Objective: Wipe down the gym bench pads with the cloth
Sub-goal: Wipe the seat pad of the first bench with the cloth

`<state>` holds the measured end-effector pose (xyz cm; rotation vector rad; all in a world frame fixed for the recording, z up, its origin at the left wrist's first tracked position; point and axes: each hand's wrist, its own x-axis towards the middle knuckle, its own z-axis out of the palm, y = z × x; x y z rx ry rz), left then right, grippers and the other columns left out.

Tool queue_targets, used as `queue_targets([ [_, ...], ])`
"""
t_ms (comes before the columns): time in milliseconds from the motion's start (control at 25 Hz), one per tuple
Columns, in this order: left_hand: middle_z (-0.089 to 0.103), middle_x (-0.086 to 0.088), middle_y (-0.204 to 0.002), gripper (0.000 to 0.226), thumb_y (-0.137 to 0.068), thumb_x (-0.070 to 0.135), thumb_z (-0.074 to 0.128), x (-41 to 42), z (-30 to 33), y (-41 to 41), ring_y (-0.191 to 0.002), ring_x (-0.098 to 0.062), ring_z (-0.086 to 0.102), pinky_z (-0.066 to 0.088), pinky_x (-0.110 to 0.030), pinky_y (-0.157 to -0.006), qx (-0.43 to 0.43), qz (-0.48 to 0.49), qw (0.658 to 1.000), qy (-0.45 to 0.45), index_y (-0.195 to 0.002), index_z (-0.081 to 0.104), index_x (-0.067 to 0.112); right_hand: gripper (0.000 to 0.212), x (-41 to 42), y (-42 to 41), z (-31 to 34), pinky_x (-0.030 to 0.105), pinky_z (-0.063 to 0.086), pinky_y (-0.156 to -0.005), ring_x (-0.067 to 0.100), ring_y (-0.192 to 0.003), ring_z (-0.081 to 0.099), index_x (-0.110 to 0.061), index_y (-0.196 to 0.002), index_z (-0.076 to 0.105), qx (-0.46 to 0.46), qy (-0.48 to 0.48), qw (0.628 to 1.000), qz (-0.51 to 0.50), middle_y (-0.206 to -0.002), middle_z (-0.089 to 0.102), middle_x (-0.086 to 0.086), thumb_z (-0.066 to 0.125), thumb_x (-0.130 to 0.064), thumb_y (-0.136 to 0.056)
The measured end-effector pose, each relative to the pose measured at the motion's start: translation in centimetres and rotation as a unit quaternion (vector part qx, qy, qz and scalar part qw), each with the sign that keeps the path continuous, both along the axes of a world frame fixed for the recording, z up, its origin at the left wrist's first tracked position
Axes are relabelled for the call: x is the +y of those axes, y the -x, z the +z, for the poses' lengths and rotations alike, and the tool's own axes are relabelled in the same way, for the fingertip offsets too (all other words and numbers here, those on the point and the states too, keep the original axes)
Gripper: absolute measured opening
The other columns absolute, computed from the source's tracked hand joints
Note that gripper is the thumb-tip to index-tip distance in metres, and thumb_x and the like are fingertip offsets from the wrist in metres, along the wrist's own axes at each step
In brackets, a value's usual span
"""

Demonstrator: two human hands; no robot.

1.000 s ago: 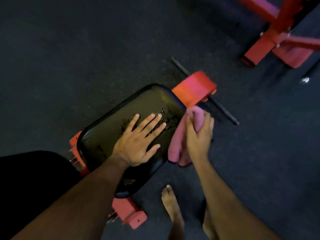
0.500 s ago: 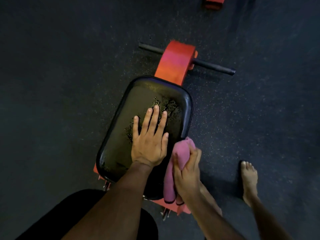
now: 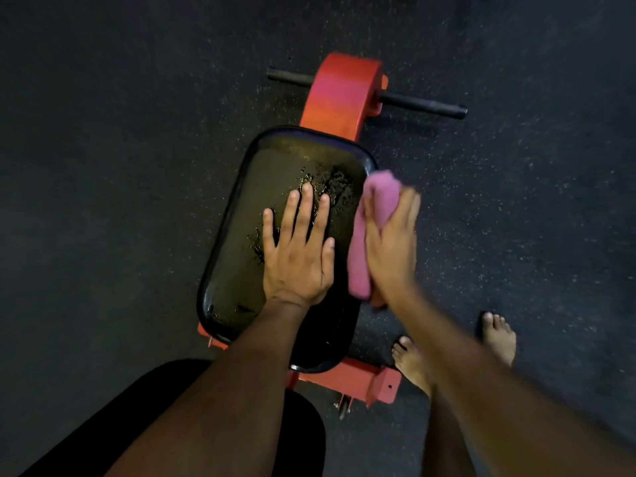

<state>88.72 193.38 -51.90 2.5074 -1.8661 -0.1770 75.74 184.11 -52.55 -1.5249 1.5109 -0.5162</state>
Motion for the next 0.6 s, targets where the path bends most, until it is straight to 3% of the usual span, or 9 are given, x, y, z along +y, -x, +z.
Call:
queue_targets([
  [160, 0.018, -0.007, -0.173, 0.066, -0.103, 0.039, 0.032, 0.0, -0.2, -0.1, -0.160, -0.024, 0.015, 0.017, -0.062, -0.125, -0.004, 0.000, 1.000, 0.005, -0.165, 0.023, 0.020, 0.052, 10.1, 2.4, 1.8, 0.052, 0.057, -0.085, 0.027, -0.111, 0.060, -0.024, -0.135, 0.032, -0.018, -0.052, 0.998, 0.026, -0.124, 0.042, 0.002, 0.044, -0.056, -0.096],
  [280, 0.018, -0.007, -0.173, 0.065, -0.103, 0.039, 0.031, 0.0, -0.3, 0.0, -0.160, -0.024, 0.015, 0.017, -0.061, -0.125, -0.012, -0.001, 1.000, 0.017, -0.165, 0.022, 0.020, 0.049, 5.5, 1.2, 1.2, 0.051, 0.056, -0.075, 0.025, -0.096, 0.061, -0.022, -0.123, 0.033, -0.007, -0.052, 0.999, 0.007, -0.116, 0.044, 0.004, 0.037, -0.061, -0.094],
  [440, 0.018, -0.006, -0.173, 0.065, -0.103, 0.039, 0.031, 0.2, -0.3, 0.2, -0.160, -0.022, 0.014, 0.014, -0.060, -0.126, -0.017, 0.002, 1.000, 0.018, -0.165, 0.022, 0.021, 0.052, -1.0, -0.2, 0.5, 0.050, 0.058, -0.072, 0.017, -0.091, 0.059, -0.015, -0.122, 0.036, -0.036, 0.005, 0.999, -0.012, -0.115, 0.045, 0.001, 0.044, -0.061, -0.100],
  [600, 0.014, -0.004, -0.174, 0.065, -0.104, 0.038, 0.032, -0.3, 0.7, 0.5, -0.161, -0.020, 0.011, 0.010, -0.058, -0.128, -0.008, 0.010, 1.000, -0.004, -0.165, 0.021, 0.022, 0.047, 1.2, 1.6, 1.2, 0.051, 0.058, -0.072, 0.020, -0.094, 0.060, -0.014, -0.123, 0.036, -0.044, 0.016, 0.998, 0.045, -0.119, 0.044, 0.002, 0.048, -0.055, -0.101],
])
